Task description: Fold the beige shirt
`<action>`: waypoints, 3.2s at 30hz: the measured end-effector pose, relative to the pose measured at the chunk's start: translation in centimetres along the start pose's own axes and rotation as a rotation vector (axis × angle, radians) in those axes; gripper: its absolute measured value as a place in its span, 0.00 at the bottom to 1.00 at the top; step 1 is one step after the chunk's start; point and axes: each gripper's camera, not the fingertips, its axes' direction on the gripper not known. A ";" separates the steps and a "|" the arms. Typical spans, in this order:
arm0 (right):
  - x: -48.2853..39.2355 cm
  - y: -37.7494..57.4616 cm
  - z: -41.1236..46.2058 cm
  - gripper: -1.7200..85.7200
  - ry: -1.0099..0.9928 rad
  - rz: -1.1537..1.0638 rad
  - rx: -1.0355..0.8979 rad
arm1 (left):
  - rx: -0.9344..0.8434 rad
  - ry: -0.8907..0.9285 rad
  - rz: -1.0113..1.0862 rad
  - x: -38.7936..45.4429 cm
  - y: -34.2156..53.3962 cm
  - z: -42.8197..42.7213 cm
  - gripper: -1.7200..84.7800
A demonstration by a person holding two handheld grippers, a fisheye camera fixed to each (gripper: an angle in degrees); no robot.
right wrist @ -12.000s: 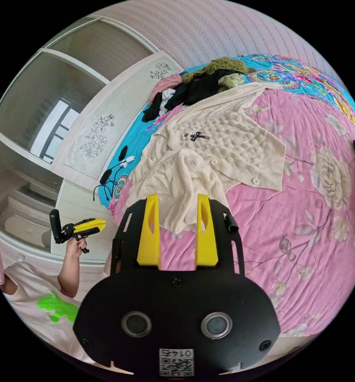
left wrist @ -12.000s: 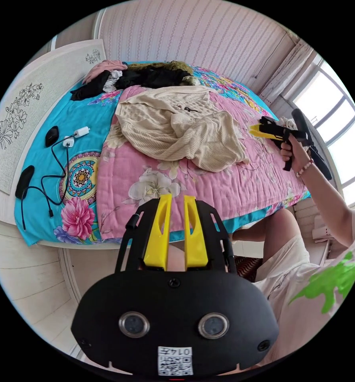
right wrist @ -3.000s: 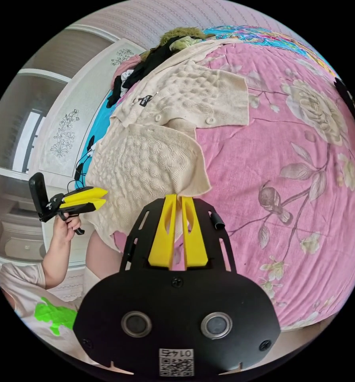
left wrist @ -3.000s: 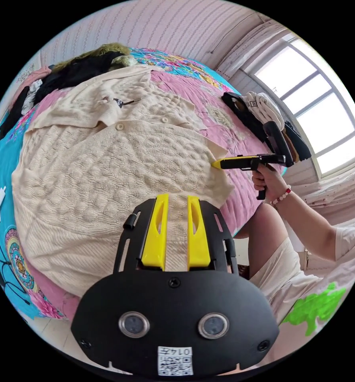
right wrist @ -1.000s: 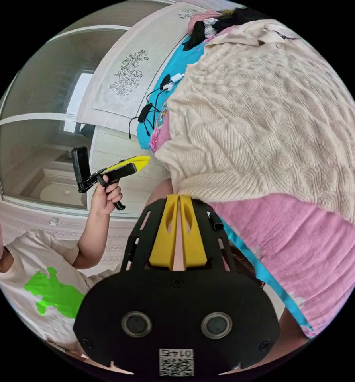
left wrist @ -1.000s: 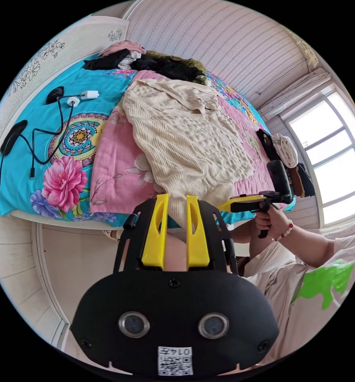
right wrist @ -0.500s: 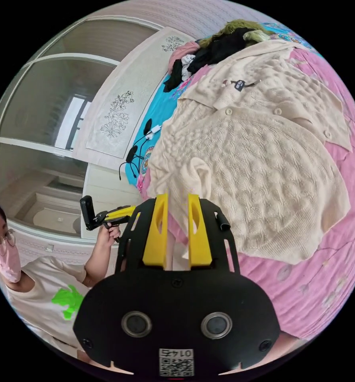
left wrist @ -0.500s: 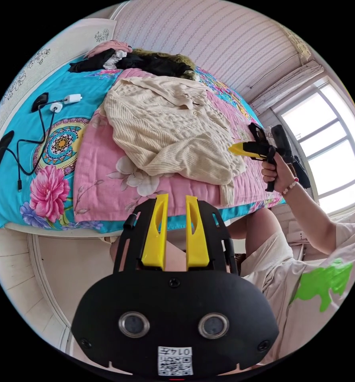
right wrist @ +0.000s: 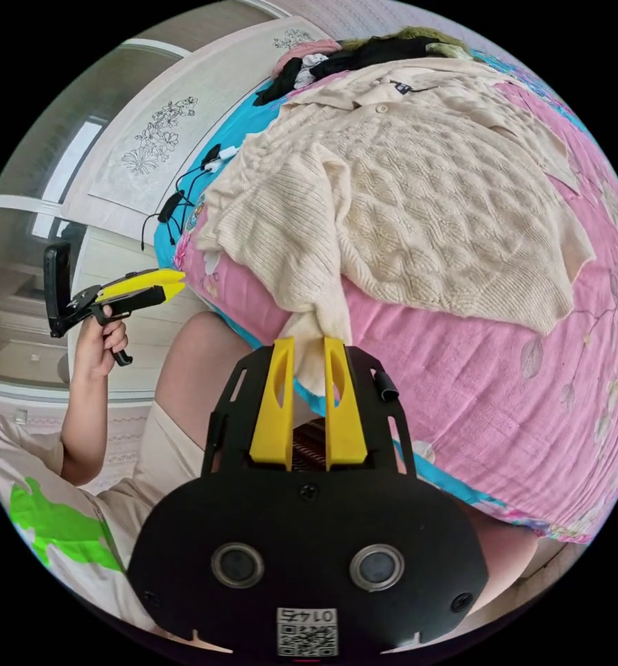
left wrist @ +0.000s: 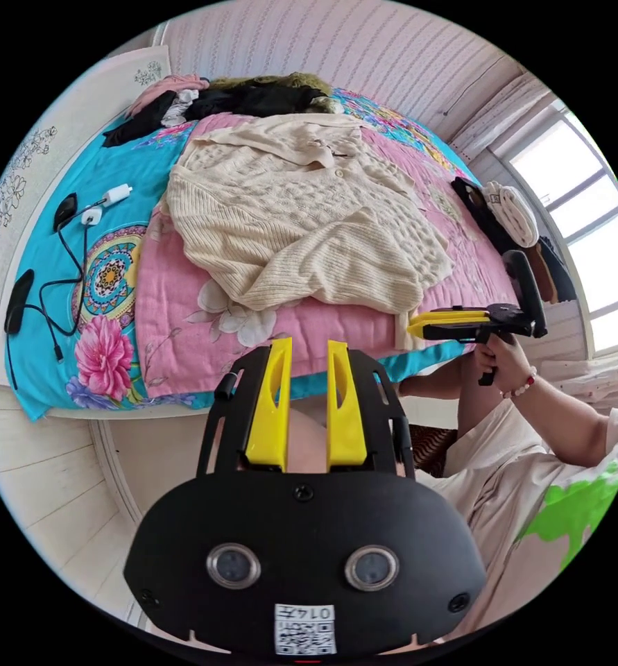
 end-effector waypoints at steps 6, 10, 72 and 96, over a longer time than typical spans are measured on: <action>-1.3 1.5 0.6 0.19 0.132 0.041 0.064 | -0.052 -0.105 -0.011 1.2 -1.4 1.3 0.16; -2.1 1.6 2.1 0.20 0.141 0.069 0.067 | -0.093 -0.103 -0.052 1.0 -2.4 3.1 0.18; -6.8 1.1 -16.4 0.04 0.206 -0.362 -0.265 | -0.010 0.054 -0.065 -1.0 -10.3 0.3 0.13; 9.1 3.0 -37.8 0.06 -0.012 0.322 0.242 | -0.021 0.073 -0.043 2.1 -17.1 1.3 0.12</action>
